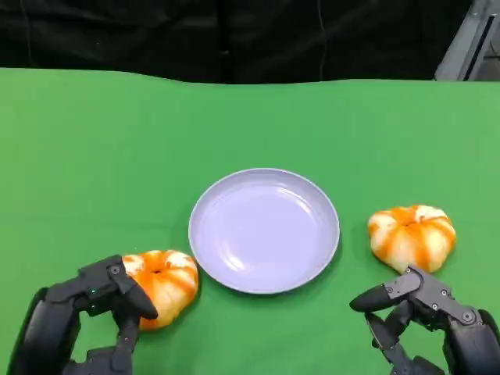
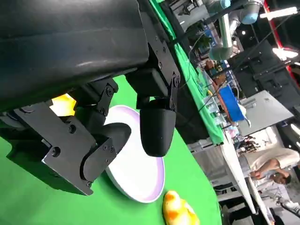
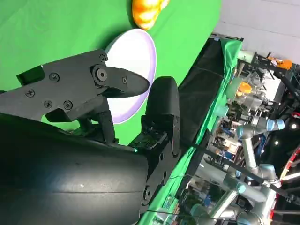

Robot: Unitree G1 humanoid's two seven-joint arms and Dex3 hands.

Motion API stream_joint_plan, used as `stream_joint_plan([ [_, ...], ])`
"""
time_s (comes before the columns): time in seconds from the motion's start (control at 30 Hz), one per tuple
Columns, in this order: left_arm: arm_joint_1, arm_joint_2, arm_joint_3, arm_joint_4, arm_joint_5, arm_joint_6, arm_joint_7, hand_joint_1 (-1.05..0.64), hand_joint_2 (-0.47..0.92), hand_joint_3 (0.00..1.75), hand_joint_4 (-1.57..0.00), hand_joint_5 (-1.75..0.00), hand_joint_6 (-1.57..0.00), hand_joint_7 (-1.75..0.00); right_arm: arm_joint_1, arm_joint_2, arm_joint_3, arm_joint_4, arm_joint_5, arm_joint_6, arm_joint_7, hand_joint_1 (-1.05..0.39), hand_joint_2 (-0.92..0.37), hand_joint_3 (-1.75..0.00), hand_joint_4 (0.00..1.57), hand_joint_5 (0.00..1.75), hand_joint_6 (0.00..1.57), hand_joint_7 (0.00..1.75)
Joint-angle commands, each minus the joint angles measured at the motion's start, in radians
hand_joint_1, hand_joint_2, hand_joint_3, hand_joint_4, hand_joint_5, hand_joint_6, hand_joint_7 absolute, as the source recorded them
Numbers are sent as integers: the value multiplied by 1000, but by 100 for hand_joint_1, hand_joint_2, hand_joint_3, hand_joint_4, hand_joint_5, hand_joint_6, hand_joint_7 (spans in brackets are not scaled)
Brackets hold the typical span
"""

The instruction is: Grasp the bread from the table and place it into the plate.

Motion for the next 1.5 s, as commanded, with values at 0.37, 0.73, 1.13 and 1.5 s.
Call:
stream_joint_plan([
  [0.37, -18, 86, 16, -9, 411, 41, 168, -48, 88, 3, -3, -50, -22, -4, -1, -2, 9, 9, -14, -11, -5, -21, -83, -53, 67, 153, 61, 110],
  [0.73, -51, 143, -82, -115, 787, 281, 224, -61, 90, 1, -4, -42, -16, -2, -3, 8, 19, 11, -17, 0, -8, -20, -80, -55, 67, 152, 62, 110],
  [1.13, -205, 160, -265, -76, 968, 549, 127, -52, 87, 0, -23, -33, -30, -3, -2, 9, 26, 10, -30, -3, -18, -20, -79, -58, 67, 153, 62, 109],
  [1.5, -368, 182, -370, 163, 959, 698, 15, -19, 92, 13, -72, -89, -88, -9, 8, 20, 38, 0, -38, 4, -23, -20, -79, -59, 67, 152, 62, 108],
])
